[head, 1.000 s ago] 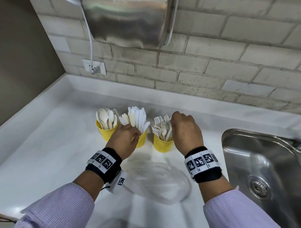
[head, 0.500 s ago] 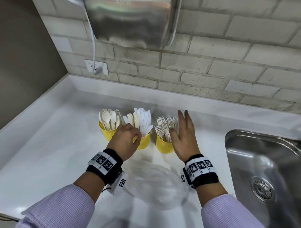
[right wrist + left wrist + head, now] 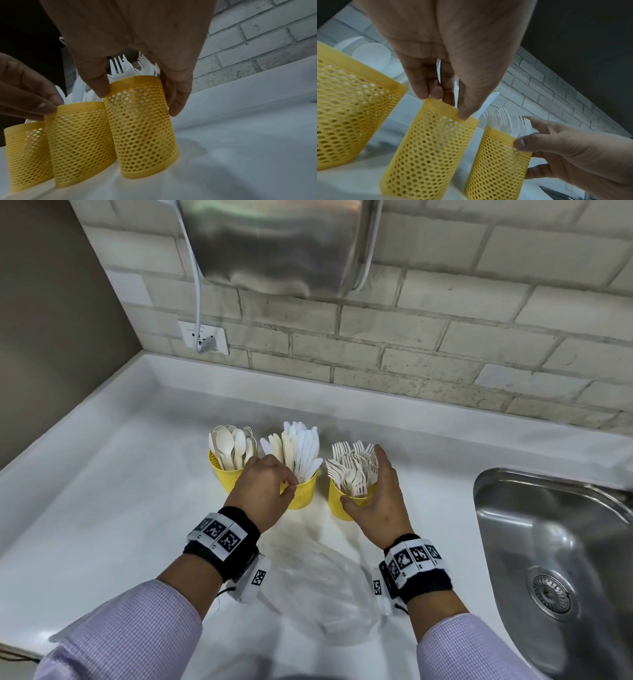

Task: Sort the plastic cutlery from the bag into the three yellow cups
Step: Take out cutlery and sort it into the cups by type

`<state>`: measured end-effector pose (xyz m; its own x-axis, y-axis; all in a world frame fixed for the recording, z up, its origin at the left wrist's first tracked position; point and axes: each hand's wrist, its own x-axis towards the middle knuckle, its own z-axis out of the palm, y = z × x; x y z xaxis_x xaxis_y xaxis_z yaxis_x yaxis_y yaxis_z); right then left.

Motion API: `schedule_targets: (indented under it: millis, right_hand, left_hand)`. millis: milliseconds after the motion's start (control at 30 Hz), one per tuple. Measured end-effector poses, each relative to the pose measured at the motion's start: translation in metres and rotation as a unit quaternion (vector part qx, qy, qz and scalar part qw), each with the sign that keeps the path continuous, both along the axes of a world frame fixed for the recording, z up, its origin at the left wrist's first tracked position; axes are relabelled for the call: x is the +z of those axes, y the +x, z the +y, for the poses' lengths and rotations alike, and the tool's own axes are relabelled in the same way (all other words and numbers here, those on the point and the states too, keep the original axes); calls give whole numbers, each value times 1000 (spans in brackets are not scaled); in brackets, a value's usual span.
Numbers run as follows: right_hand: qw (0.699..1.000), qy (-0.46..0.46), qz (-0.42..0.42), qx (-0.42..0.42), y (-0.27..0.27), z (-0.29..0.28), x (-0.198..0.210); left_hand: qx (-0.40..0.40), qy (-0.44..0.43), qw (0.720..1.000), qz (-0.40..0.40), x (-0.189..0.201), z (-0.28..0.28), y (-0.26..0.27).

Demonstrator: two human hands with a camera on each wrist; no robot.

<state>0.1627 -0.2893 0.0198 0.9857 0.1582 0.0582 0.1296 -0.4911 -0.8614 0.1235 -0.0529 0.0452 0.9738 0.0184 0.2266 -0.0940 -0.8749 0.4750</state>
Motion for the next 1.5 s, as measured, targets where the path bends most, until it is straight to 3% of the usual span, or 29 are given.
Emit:
schedule_targets:
  millis: [433, 667, 867, 1000, 1133, 1233, 1300, 1400, 1500]
  right_hand:
    - [1000, 0, -15, -13, -7, -1, 2]
    - [999, -21, 24, 7, -7, -4, 10]
    - [999, -29, 22, 0, -12, -8, 12]
    - [999, -11, 4, -41, -15, -13, 25]
    - [993, 14, -75, -93, -21, -19, 47]
    - [988, 20, -127, -90, -35, -17, 67]
    - [986, 7, -156, -55, -47, -13, 76]
    - [981, -64, -182, 36, -65, -8, 76]
    - [962, -201, -130, 132, -76, -2, 69]
  left_hand:
    - [-1, 9, 1000, 14, 3, 1, 0]
    - [-14, -85, 996, -10, 13, -2, -18]
    - [-155, -7, 979, 129, 0, -4, -39]
    - [-167, 92, 962, 194, -12, -12, -48]
    - [-152, 200, 936, 245, -12, -16, -52]
    - [-144, 232, 936, 223, -12, -17, -53]
    - [-122, 211, 953, 179, -10, -16, -53]
    - [-98, 130, 981, 104, 2, -16, -53]
    - [-102, 27, 994, 7, 25, -18, -55]
